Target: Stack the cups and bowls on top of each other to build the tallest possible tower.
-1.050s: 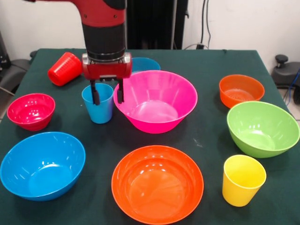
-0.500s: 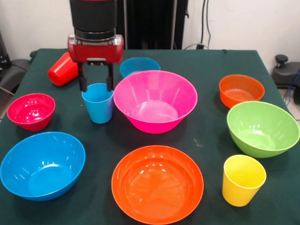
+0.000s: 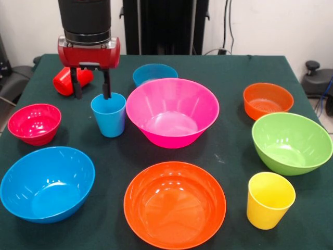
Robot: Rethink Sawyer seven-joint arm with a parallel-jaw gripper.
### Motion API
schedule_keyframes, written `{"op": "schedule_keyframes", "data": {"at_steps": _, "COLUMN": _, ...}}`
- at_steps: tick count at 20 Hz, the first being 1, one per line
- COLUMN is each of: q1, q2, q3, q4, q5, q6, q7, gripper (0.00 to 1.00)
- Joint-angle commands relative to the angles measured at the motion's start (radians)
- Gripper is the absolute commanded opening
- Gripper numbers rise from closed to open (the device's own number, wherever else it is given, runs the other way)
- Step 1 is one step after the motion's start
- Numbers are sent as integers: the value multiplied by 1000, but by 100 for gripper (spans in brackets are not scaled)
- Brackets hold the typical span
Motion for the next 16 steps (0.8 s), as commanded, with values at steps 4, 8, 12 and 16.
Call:
{"op": "schedule_keyframes", "data": {"at_steps": 4, "q1": 18, "q2": 91, "q3": 13, "q4": 45, "q5": -55, "q6": 10, "q7": -24, "gripper": 100}}
{"op": "schedule_keyframes", "data": {"at_steps": 8, "q1": 20, "q2": 103, "q3": 7, "q4": 39, "q5": -60, "q6": 3, "q7": -21, "gripper": 100}}
{"op": "schedule_keyframes", "data": {"at_steps": 12, "q1": 23, "q2": 106, "q3": -1, "q4": 27, "q5": -64, "q6": 16, "q7": -23, "gripper": 100}}
{"op": "schedule_keyframes", "data": {"at_steps": 16, "q1": 28, "q2": 98, "q3": -14, "q4": 16, "q5": -71, "q6": 37, "q7": -31, "gripper": 100}}
